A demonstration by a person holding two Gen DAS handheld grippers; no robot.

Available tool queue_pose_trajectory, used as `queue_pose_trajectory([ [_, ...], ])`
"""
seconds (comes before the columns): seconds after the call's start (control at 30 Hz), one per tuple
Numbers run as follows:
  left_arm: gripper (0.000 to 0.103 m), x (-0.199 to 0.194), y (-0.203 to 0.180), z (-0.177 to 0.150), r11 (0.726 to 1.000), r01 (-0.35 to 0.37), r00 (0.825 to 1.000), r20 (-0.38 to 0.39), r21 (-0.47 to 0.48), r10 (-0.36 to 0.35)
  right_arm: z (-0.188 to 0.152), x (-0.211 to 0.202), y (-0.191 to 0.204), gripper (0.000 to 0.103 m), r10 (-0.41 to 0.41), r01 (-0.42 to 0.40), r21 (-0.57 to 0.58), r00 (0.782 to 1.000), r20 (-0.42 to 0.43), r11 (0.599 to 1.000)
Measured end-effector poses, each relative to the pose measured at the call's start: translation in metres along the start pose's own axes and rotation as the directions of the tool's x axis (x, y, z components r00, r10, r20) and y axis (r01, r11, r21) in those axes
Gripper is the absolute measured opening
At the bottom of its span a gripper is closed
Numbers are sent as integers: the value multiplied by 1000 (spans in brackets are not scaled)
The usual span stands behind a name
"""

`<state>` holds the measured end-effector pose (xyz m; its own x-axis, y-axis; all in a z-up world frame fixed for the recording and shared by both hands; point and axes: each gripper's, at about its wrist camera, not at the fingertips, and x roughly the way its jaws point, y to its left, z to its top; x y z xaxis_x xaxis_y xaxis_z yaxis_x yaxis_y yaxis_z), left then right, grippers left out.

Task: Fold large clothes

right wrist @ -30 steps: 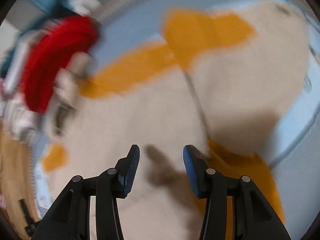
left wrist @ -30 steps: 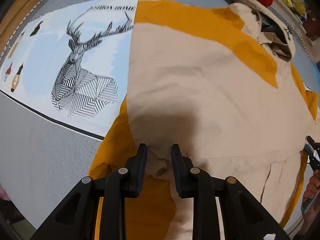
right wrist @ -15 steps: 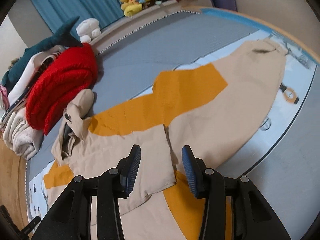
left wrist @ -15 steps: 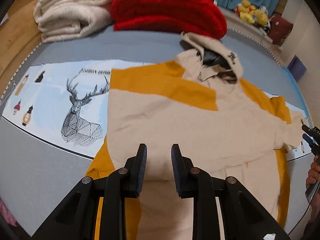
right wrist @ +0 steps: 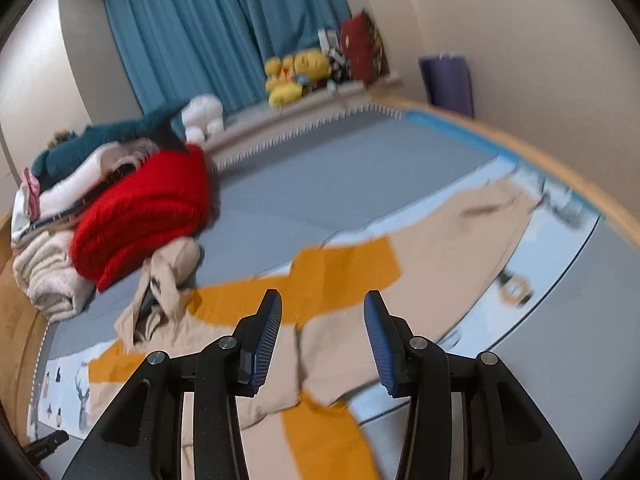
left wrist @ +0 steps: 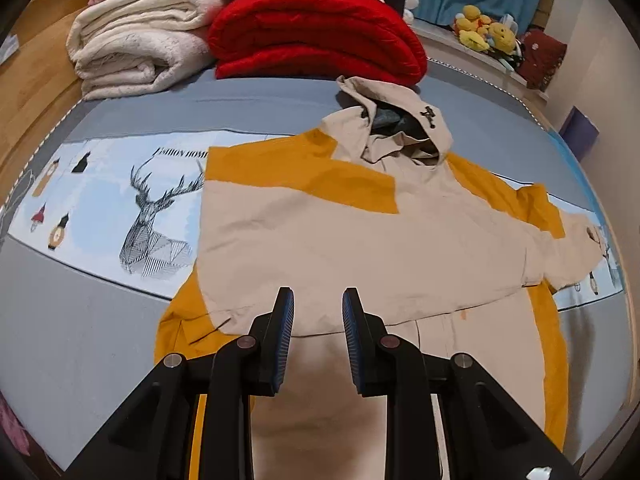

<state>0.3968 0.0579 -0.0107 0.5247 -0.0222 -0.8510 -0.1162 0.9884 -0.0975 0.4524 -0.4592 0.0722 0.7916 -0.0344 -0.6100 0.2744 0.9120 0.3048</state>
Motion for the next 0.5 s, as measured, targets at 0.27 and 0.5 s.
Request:
queue_pose_trajectory([
  [0.27, 22, 10, -8, 12, 1000, 16, 1000, -3, 10, -16, 34, -10, -98, 23, -86, 81, 131, 996, 33, 988],
  [0.5, 22, 23, -12, 17, 1000, 1, 1000, -14, 16, -1, 15, 53, -172, 29, -117, 143, 255, 987, -115, 956],
])
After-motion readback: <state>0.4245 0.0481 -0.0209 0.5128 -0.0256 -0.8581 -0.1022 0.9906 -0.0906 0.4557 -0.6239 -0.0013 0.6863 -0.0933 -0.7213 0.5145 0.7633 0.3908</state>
